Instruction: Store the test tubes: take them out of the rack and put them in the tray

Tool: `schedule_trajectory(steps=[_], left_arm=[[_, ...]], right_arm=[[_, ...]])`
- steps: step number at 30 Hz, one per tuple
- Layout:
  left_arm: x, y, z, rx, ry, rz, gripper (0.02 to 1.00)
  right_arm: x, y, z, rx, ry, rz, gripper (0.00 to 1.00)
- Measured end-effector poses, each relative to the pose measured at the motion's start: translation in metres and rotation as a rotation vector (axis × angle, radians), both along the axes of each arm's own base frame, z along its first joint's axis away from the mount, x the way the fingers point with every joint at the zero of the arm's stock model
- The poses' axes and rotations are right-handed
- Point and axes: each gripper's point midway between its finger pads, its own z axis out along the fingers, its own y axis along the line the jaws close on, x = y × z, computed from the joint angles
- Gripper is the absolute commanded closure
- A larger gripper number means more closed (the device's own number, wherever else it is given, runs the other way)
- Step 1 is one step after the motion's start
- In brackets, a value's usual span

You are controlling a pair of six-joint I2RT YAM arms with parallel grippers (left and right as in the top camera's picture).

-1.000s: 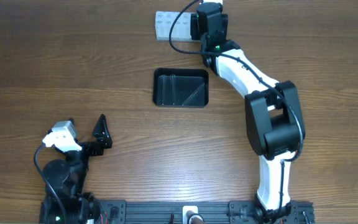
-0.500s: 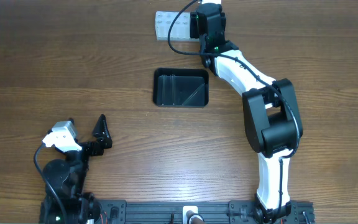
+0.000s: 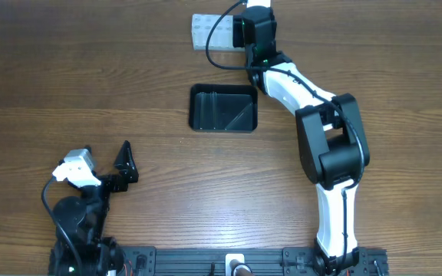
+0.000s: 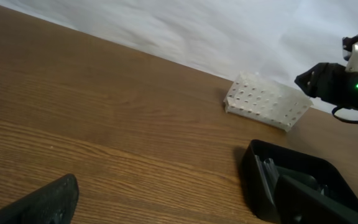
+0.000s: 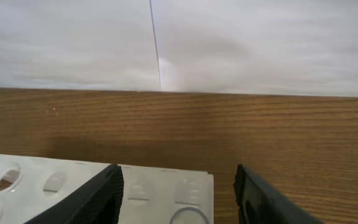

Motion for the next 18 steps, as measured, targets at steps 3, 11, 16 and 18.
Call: schedule_trajectory(steps=[3, 11, 16, 18], left_arm=[[0.0000, 0.0000, 0.0000, 0.000, 0.000, 0.000, 0.020], [0.0000, 0.0000, 0.0000, 0.000, 0.000, 0.000, 0.018], [0.0000, 0.0000, 0.0000, 0.000, 0.000, 0.000, 0.018], [0.0000, 0.0000, 0.0000, 0.000, 0.000, 0.000, 0.018]], right_arm=[[0.0012, -0.0019, -0.0045, -0.004, 0.004, 0.000, 0.538], [0.0029, -0.0049, -0.0057, -0.003, 0.001, -0.003, 0.733], [0.0029, -0.0044, -0.0058, -0.004, 0.001, 0.001, 0.796], [0.0029, -0.0044, -0.0057, -0.004, 0.001, 0.001, 0.825]])
